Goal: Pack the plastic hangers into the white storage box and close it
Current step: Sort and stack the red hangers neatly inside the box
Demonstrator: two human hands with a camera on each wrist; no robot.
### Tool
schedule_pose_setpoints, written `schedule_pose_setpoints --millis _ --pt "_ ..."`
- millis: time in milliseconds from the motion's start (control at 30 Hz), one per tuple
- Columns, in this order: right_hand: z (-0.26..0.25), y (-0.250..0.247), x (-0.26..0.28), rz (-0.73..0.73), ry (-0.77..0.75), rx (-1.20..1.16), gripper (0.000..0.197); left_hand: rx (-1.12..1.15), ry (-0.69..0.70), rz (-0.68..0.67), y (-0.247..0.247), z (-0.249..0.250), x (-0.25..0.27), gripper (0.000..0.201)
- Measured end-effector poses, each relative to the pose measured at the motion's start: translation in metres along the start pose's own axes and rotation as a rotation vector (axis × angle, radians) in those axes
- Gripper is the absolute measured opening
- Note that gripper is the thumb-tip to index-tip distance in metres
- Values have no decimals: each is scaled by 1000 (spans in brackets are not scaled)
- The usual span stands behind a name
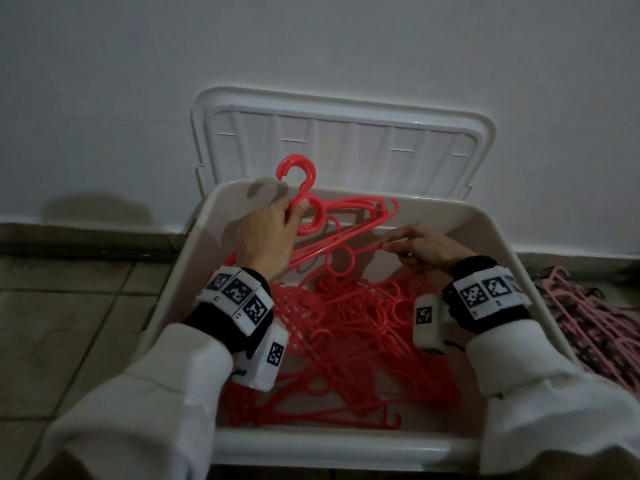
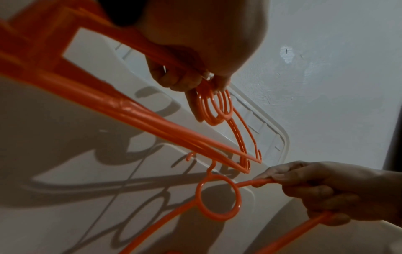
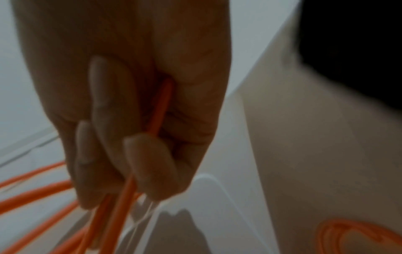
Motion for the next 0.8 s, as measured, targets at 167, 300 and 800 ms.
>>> schedule_pose_setpoints --millis 167,300,800 --pt "5 -20 8 35 -24 -52 26 -3 -18 17 -1 -1 0 43" --pt "16 -28 12 -15 93 25 23 37 -45 36 -3 -3 -1 44" --pt "25 -18 22 -395 118 268 11 287 -57 -92 11 -14 -8 45"
Point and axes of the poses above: each hand's wrist, its own x-axis away from the middle knuckle, its own y-axis out of the palm, z = x × y, the point moved 4 cm from there along -x, towards the middle knuckle, and after that the axes turned 2 degrees about -z, right-handed, at the moved point
